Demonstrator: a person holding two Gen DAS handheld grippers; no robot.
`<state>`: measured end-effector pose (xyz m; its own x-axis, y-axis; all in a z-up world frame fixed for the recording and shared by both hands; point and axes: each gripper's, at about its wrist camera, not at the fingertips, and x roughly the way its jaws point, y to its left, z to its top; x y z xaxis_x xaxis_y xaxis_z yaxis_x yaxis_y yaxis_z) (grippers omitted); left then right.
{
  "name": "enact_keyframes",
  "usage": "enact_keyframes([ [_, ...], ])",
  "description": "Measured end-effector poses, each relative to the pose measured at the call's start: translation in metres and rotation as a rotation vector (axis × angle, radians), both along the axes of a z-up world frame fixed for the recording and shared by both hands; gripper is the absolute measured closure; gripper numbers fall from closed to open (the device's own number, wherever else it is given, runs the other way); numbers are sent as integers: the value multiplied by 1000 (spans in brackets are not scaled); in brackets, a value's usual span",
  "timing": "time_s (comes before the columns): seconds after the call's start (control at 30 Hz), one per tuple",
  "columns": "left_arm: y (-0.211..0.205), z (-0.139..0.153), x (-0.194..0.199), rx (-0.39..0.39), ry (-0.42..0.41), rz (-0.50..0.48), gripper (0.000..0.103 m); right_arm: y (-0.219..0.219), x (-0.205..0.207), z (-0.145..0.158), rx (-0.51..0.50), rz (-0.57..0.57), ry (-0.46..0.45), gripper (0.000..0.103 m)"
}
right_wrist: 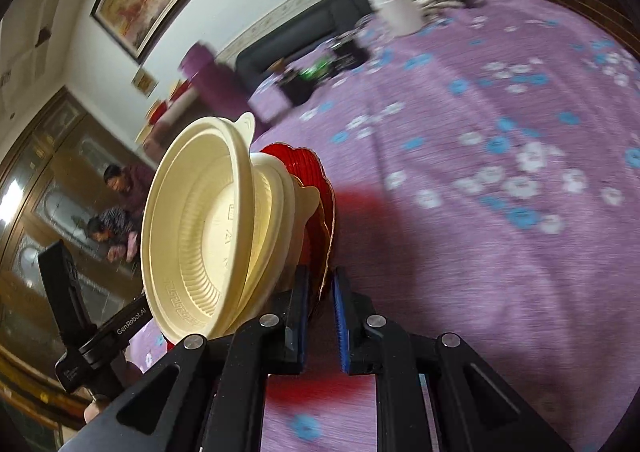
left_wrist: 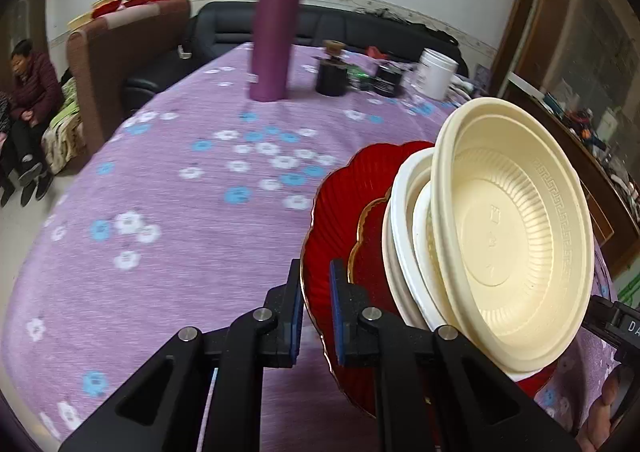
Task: Organize plates and bowls
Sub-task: 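Carry the whole plate and bowl stack with both grippers across the table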
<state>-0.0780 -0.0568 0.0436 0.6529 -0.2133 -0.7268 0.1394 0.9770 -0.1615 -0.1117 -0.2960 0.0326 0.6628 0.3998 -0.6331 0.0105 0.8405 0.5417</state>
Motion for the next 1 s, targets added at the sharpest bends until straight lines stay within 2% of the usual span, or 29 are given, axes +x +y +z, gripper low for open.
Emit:
enact_keyframes([
  [0.17, -30, -9, 8, -2, -2, -33, 93, -31, -11, -5, 3, -87, 5, 90],
  [0.33, -46, -21, 16, 1, -8, -17, 93, -48, -14, -10, -20, -165, -1, 90],
  [0.47, -55, -19, 21, 29, -40, 3, 92, -47, -14, -13, -41, -192, 5, 90],
  [0.7, -54, -22, 24, 8, -26, -2, 90, -45, -15, -16, -69, -219, 0, 90],
  [1.0, -54, -22, 24, 11, -20, 2, 89, -35, -23, -20, -130, -265, -83, 90],
])
